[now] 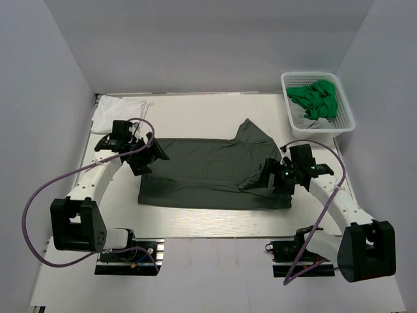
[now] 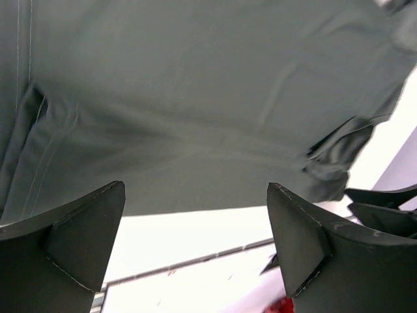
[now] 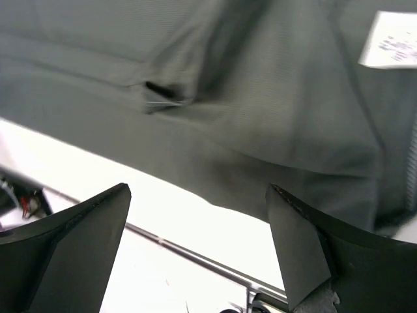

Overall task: Fold and stack the t-shirts
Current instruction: Fold the flattened tshirt in 1/3 of the way

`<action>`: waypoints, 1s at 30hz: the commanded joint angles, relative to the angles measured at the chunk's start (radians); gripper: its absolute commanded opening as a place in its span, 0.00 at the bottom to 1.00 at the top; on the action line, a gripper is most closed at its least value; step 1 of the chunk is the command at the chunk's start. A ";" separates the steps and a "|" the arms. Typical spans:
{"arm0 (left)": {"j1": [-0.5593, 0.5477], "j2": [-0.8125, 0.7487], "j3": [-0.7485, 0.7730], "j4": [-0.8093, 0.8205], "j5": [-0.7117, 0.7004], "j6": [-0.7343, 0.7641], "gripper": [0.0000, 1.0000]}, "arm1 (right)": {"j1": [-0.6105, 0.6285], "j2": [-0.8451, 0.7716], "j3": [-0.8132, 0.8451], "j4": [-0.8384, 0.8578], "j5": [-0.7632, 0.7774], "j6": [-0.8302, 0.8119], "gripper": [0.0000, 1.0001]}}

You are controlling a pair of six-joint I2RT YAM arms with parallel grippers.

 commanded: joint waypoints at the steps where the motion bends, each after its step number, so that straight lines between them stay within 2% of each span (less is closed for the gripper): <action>1: 0.000 -0.026 0.053 0.001 -0.032 0.015 1.00 | 0.034 0.031 0.052 -0.003 -0.063 -0.035 0.90; 5: 0.011 0.002 0.090 -0.008 -0.052 0.025 1.00 | 0.089 0.067 0.061 0.042 -0.091 -0.019 0.90; 13: 0.011 0.020 0.132 -0.042 -0.125 0.025 1.00 | 0.166 0.238 0.076 0.172 -0.117 0.009 0.90; 17: 0.011 0.031 0.132 -0.042 -0.125 0.015 1.00 | 0.192 0.352 0.179 0.258 -0.160 0.041 0.90; 22: 0.011 0.051 0.142 -0.063 -0.147 0.015 1.00 | 0.215 0.526 0.329 0.307 -0.117 0.052 0.90; 26: 0.011 0.060 0.164 -0.072 -0.171 0.015 1.00 | 0.216 0.680 0.492 0.292 -0.093 0.063 0.90; 30: 0.011 0.060 0.197 -0.103 -0.196 0.015 1.00 | 0.223 0.726 0.627 0.222 -0.041 0.012 0.90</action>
